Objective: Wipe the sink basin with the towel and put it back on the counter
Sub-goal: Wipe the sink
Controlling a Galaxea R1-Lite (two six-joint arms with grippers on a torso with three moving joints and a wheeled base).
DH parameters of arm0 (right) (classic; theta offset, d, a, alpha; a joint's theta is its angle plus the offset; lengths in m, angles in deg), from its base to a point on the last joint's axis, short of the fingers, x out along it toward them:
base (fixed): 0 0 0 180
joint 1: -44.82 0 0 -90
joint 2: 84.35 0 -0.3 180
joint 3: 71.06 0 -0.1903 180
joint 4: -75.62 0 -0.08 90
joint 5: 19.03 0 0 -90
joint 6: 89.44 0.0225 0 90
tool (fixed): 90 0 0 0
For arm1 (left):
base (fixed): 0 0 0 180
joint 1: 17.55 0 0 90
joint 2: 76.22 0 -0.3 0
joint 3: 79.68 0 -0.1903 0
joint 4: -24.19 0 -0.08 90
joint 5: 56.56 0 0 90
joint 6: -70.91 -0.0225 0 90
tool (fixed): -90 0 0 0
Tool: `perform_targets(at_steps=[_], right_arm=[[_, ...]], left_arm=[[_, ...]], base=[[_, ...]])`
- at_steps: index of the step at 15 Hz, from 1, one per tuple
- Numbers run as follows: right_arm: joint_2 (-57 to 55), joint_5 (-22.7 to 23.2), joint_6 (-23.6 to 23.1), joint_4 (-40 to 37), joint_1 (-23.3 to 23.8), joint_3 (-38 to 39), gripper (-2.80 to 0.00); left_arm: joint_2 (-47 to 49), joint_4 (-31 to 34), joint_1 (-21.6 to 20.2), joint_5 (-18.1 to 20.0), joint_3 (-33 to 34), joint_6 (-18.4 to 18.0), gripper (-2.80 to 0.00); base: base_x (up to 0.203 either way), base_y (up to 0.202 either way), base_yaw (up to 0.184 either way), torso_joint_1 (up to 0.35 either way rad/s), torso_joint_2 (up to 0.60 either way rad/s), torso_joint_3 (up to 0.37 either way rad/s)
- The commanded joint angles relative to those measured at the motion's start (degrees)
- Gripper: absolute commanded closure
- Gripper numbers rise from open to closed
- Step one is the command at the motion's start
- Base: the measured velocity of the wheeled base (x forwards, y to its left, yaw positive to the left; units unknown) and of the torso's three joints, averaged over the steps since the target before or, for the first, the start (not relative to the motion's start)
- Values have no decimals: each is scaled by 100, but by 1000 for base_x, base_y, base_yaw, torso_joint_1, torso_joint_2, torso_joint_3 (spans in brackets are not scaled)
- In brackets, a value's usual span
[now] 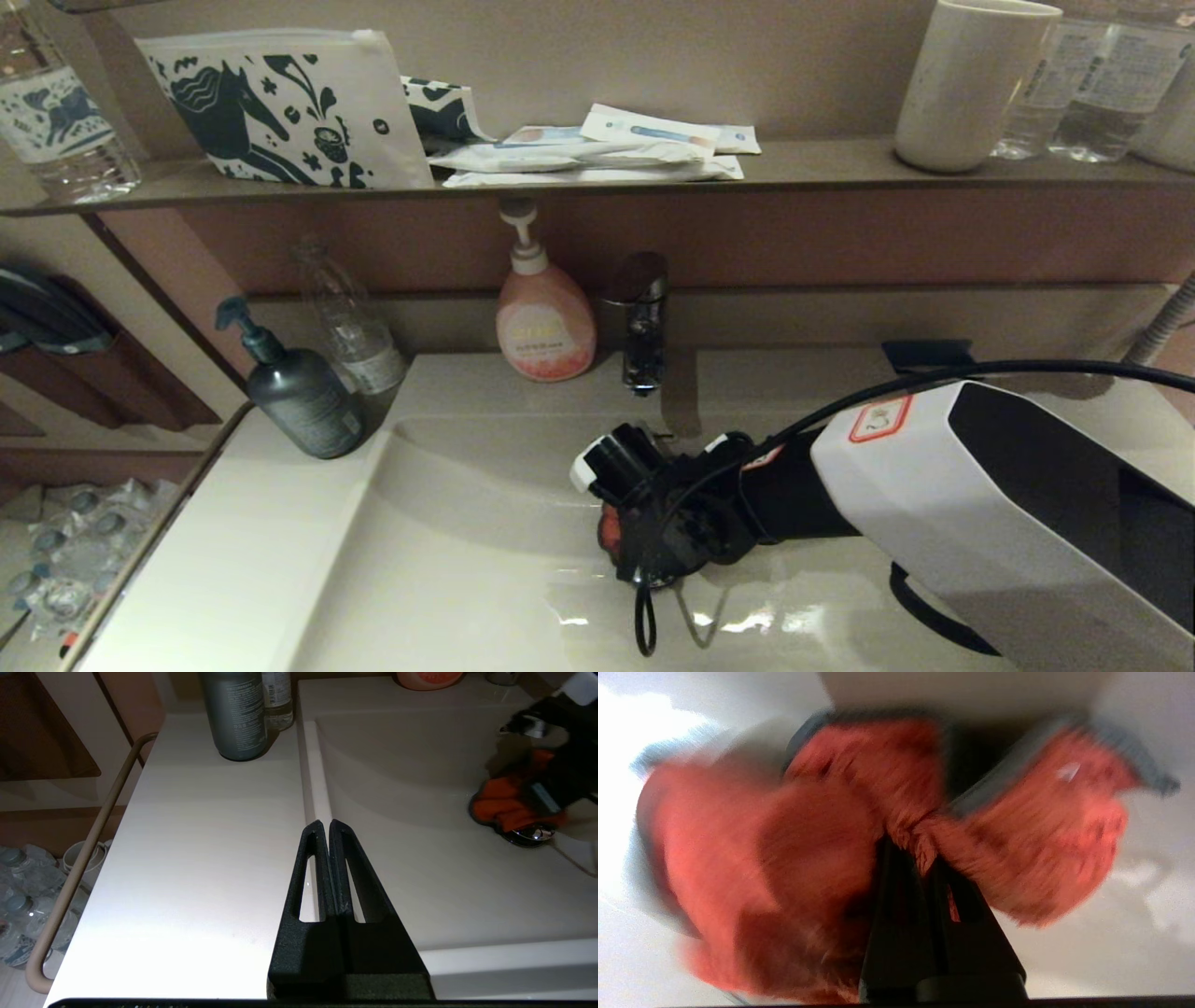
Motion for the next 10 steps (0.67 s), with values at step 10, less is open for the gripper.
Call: perform_targets(at_steps=[10], right_arm=[[1371,-176,-26,-171,676,2057,0]], left_arm=[[9,-2,0,1,0,-1,0]], base=[[0,0,0,0,0,0]])
